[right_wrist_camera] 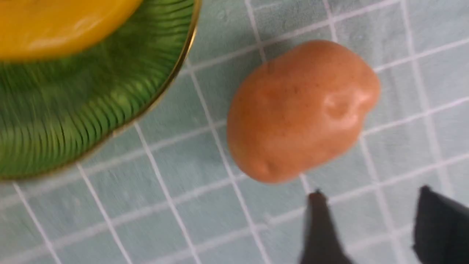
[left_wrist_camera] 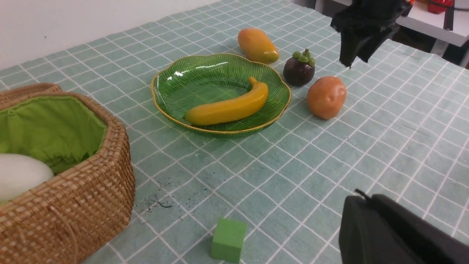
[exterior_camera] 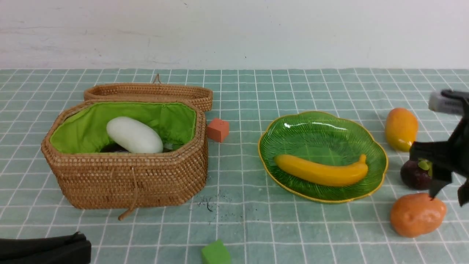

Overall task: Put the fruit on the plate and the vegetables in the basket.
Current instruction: Use the right arm to grab a potato and put it into the left basket

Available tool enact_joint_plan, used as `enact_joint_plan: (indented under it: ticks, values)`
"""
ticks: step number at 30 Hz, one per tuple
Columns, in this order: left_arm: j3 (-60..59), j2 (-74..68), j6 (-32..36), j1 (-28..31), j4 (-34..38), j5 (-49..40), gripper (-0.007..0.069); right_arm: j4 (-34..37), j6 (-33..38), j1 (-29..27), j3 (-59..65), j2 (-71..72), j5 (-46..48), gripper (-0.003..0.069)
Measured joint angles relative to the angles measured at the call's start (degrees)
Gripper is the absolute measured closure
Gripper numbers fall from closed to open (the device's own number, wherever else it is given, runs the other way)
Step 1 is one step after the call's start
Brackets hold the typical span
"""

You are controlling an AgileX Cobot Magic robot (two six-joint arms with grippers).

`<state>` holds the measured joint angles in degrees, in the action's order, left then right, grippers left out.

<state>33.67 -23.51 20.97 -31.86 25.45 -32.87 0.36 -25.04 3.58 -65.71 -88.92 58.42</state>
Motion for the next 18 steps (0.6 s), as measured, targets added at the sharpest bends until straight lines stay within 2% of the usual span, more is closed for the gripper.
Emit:
enact_joint_plan:
  ticks: [2, 3, 5, 9, 15, 18]
  values:
    - [0.00, 0.00, 0.05, 0.00, 0.12, 0.00, 0.0638, 2.36, -0.38, -1.62, 2.33, -0.61, -4.97, 0.0132]
    - [0.00, 0.00, 0.05, 0.00, 0.12, 0.00, 0.0638, 4.20, -1.13, -2.99, 3.70, -1.66, -8.47, 0.0046]
    - [0.00, 0.00, 0.05, 0.00, 0.12, 0.00, 0.0638, 5.49, -1.96, -4.32, 4.54, -3.88, -11.54, -0.0008]
    - [0.00, 0.00, 0.05, 0.00, 0.12, -0.19, 0.0638, 6.59, -2.47, -5.08, 4.84, -7.89, -13.52, -0.0012]
    - [0.00, 0.00, 0.05, 0.00, 0.12, -0.93, 0.0638, 7.86, -2.15, -5.20, 3.45, -11.58, -14.79, 0.0032]
    - [0.00, 0.00, 0.05, 0.00, 0.13, -1.44, 0.0638, 8.14, 0.38, -5.24, 3.15, -11.93, -14.37, 0.0036]
